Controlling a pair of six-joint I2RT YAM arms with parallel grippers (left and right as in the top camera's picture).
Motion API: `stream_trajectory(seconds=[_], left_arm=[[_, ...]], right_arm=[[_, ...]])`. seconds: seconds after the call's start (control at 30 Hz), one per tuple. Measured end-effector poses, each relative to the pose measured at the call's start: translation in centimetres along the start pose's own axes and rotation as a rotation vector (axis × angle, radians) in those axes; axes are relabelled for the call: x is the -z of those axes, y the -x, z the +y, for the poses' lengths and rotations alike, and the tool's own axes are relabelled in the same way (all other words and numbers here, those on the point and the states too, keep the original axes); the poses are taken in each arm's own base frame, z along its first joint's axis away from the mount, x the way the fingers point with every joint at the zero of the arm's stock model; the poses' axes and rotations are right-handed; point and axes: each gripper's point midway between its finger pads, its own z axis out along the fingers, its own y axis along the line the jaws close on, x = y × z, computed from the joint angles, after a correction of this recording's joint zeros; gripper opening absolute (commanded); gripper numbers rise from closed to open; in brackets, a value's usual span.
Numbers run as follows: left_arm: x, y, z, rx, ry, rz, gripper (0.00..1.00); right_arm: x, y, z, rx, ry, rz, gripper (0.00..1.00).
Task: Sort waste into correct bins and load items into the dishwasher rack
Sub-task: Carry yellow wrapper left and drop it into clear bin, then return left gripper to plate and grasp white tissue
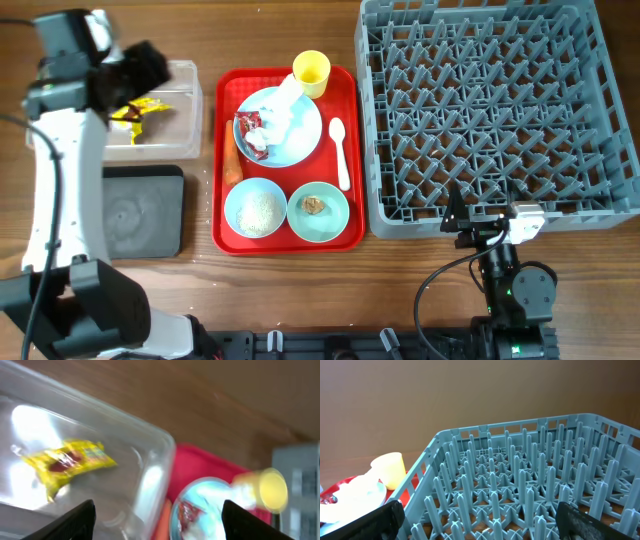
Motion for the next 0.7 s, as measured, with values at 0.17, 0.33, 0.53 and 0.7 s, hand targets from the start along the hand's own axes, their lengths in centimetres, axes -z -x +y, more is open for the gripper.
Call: stream_trajectory(seconds=[0.17,0.33,0.53,0.7], left_arm=[[-0.9,-5.6,-6.0,-0.123,-0.060,0.157,0.80],[-4.2,-10.3,-8.9,-0.236,-0.043,0.274,0.83],[-8.8,-12.4,-10.4,-0.310,-0.025,0.292,0.80],[-10.1,-11.0,-12.9,-0.412,-0.090,0.189,0.80]], right_arm=[[0.0,0.0,0.0,0.000,0.000,0.000,1.00],[0.0,0.0,0.0,0.000,0.000,0.000,1.00],[0.0,0.0,0.0,0.000,0.000,0.000,1.00],[0.0,0.0,0.0,0.000,0.000,0.000,1.00]])
